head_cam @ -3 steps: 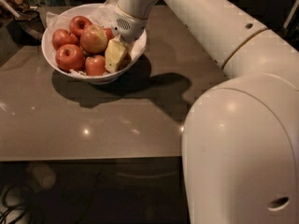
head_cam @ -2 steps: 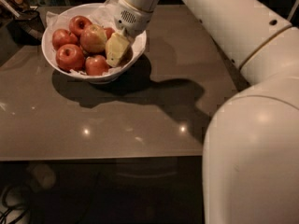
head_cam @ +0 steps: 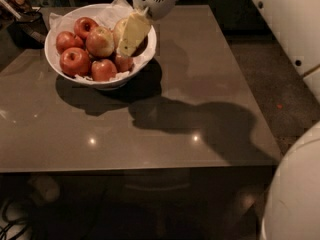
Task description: Pick apple from white bowl
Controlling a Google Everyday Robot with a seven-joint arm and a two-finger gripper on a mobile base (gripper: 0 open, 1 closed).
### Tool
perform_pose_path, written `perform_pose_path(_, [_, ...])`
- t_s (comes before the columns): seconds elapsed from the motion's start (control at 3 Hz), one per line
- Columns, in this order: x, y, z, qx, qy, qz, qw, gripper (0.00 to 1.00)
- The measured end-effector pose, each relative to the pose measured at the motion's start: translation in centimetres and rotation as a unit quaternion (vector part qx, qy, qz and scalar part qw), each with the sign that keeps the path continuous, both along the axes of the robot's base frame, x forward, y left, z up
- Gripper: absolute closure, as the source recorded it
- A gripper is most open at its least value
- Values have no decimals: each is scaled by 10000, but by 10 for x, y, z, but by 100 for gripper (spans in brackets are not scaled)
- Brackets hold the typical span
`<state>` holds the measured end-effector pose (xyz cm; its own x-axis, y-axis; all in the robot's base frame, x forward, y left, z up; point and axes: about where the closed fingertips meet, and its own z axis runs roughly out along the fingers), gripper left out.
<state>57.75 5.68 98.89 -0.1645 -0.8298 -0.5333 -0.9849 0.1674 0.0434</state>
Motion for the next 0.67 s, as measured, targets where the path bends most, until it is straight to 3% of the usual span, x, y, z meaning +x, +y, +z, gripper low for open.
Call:
perform_pose_path(0.33, [-39, -6, 27, 272, -94, 602, 9978, 100])
perform_pose_path(0.67, [-77, -17, 47, 504, -267, 973, 9936, 100])
